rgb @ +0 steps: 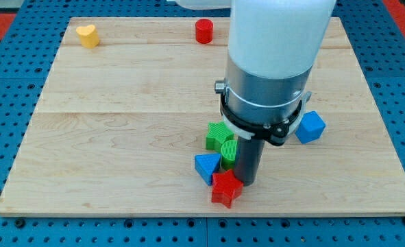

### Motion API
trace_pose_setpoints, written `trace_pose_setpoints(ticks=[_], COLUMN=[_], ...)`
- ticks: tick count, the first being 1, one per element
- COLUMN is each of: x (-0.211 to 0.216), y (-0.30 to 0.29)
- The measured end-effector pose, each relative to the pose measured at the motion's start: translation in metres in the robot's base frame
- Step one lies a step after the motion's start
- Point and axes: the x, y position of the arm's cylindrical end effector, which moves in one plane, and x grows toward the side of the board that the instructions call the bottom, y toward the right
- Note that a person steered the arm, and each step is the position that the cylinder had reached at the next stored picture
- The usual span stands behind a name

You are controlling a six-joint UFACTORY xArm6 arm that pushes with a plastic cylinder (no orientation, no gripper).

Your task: Put the green circle to the left center

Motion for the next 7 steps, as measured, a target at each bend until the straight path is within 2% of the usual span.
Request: trace_pose_setpoints(ticks=[2,3,4,5,6,7], x=[-0.01,-0.038,-0.046,-0.046,-0.013,-0.02], y=[0.032,0.009,-0.046,-0.072,-0.074,-0.108])
